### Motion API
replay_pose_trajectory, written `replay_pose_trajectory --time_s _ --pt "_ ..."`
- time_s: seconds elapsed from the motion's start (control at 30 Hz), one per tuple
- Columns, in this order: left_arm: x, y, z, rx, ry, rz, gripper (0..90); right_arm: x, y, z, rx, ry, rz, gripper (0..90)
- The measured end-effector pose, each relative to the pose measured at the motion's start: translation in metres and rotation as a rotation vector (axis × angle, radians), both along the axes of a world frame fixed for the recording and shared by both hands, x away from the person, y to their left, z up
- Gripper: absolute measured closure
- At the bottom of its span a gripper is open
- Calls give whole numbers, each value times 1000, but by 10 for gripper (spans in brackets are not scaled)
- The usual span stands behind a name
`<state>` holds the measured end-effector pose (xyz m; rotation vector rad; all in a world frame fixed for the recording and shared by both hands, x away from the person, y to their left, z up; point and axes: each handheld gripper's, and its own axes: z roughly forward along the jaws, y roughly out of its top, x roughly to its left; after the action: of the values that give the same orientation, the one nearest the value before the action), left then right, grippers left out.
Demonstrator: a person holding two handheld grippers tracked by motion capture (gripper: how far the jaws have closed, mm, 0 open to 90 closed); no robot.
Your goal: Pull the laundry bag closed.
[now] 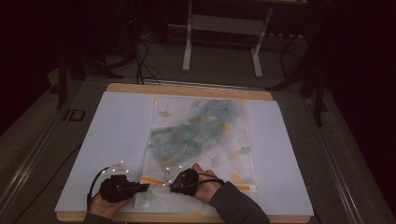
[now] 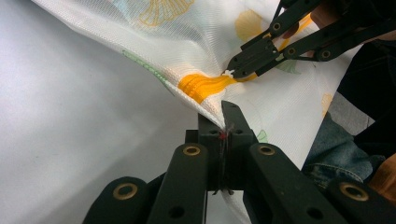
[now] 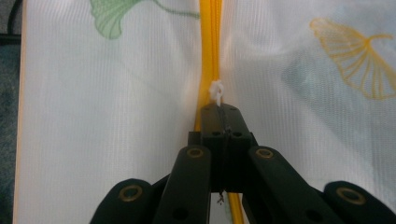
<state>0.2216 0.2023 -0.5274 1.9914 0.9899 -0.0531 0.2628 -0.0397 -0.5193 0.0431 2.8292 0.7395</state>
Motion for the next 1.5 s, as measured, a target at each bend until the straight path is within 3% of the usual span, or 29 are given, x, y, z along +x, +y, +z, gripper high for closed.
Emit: replay_pose_trajectory --time_s 0.37,1.13,1.5 --pt "0 3 1 -6 -1 10 887 -1 -11 -1 -23 -18 -21 900" --pt "1 6 0 -12 2 21 886 3 -45 0 -14 -17 -75 900" --pt "1 7 -1 -14 4 19 886 3 -52 2 -13 -18 -80 900"
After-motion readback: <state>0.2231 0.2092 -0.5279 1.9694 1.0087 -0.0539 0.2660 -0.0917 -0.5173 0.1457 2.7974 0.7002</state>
